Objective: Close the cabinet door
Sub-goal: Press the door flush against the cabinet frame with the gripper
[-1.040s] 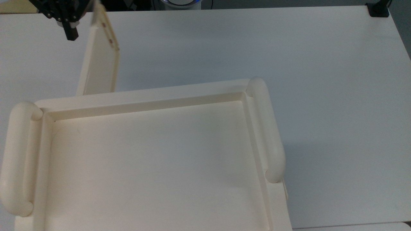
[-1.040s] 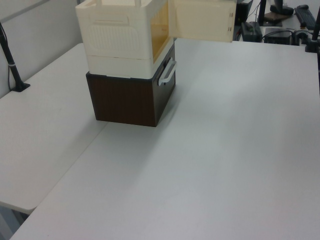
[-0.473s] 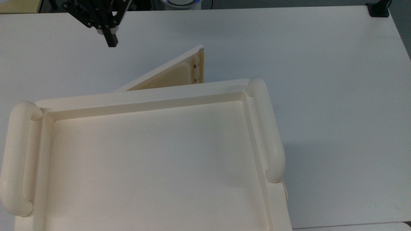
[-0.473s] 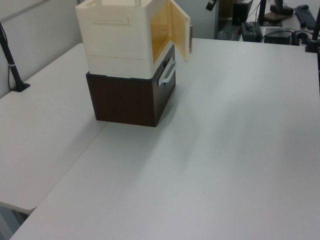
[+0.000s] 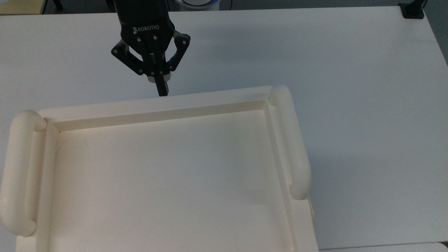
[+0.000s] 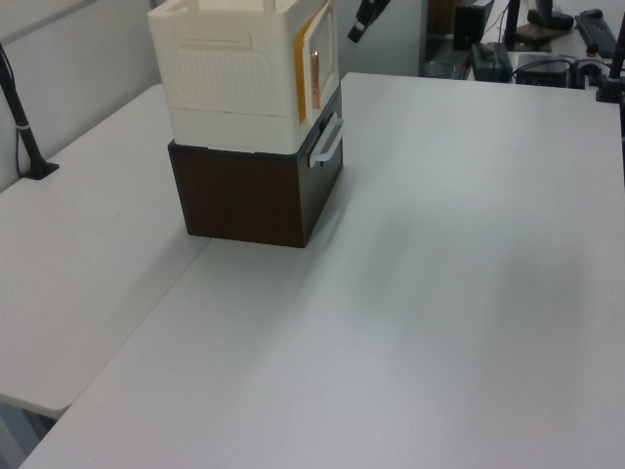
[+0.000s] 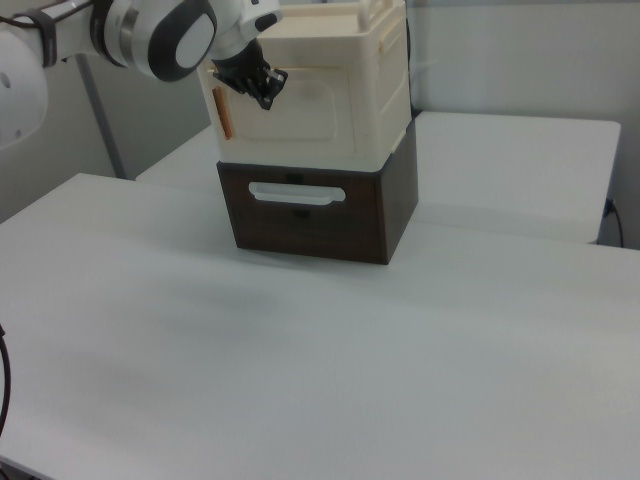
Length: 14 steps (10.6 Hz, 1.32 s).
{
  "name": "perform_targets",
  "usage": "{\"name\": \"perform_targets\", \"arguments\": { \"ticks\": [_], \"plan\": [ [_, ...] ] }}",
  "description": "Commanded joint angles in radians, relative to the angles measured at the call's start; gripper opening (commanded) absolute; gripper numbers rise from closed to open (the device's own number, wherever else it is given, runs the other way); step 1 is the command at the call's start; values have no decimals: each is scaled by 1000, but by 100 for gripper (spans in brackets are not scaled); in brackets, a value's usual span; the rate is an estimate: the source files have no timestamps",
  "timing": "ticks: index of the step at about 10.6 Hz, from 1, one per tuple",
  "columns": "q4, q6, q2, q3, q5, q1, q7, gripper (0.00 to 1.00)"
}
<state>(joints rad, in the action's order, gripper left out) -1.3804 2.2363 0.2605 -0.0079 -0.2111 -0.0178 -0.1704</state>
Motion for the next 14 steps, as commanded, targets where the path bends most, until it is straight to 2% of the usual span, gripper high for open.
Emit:
{"name": "perform_targets", "arguments": {
  "ticks": [1,6,9,14],
  "plan": [
    [-6,159,34,-10,-11,30,-31,0],
    [-3,207,62,-10,-8,32,-34,0],
    [-11,351,89,-10,-7,48,-32,0],
    [-20,336,80,-10,-5,48,-50,0]
  ]
}}
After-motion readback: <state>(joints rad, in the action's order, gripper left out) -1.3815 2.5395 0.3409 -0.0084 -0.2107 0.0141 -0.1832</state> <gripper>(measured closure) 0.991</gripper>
